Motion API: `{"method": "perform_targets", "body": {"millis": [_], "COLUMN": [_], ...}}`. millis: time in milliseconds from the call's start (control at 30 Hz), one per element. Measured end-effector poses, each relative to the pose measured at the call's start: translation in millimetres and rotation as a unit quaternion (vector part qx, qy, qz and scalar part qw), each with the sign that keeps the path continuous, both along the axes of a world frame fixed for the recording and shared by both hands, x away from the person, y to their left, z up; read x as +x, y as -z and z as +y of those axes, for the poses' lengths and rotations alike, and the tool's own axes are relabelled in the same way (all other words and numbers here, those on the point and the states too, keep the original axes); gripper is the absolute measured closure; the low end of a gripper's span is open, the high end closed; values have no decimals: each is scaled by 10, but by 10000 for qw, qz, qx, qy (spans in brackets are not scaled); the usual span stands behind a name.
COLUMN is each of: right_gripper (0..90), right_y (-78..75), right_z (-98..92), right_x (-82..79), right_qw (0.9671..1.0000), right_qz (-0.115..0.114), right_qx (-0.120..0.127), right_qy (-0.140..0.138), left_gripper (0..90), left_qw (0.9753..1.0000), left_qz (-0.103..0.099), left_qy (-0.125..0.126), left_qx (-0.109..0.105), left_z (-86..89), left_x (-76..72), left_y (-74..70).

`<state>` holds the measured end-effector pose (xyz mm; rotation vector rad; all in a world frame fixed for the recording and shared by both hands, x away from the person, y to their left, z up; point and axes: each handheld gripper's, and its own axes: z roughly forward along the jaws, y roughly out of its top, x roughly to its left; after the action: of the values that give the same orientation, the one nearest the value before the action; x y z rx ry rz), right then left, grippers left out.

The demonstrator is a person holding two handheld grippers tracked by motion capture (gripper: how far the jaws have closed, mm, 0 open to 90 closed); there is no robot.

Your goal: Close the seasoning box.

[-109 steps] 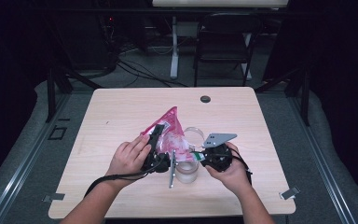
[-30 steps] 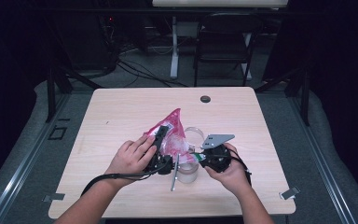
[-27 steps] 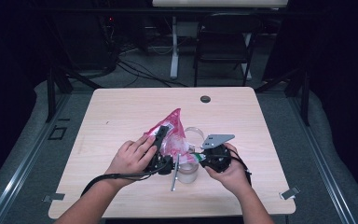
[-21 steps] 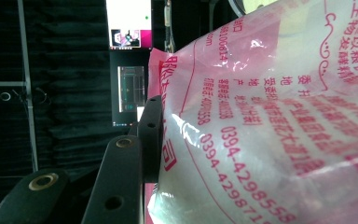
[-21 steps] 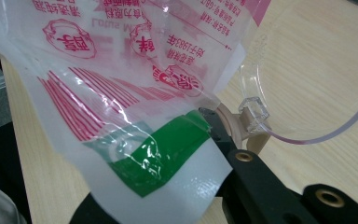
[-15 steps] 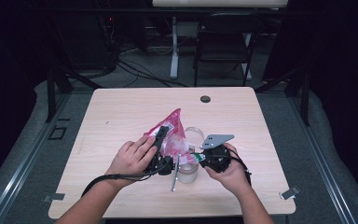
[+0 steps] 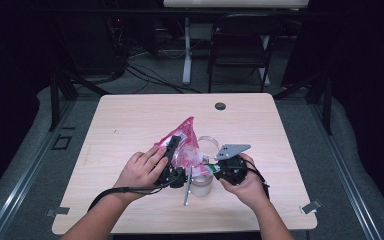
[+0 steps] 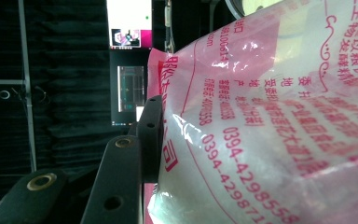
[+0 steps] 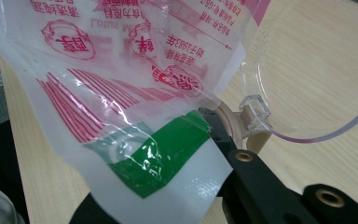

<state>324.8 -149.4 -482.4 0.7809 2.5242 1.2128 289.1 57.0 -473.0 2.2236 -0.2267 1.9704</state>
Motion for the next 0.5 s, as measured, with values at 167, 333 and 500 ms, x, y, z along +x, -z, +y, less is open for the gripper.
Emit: {"method": "perform_targets", "body": {"millis": [167,333,500], "right_gripper": [895,895,895], "right_y": [-1,-4,-14], "right_z": [6,18,27], "right_x": [-1,-9,-19], "right_qw": [10000,10000,10000], "right_qz": [-8,-21,-62], "right_qx": [-35,-46,-54], "right_qy": [-22,-10,-26], "left_gripper": [631,633,638], "left_qw": [9998,9992,9981], "left_qz": [121,246,344], "left_qy": [-60,-131,-204], "left_qx": [-157,-302,-459], "left_z": [33,67,115], "left_x": [8,14,30], "left_y": [16,42,67]}}
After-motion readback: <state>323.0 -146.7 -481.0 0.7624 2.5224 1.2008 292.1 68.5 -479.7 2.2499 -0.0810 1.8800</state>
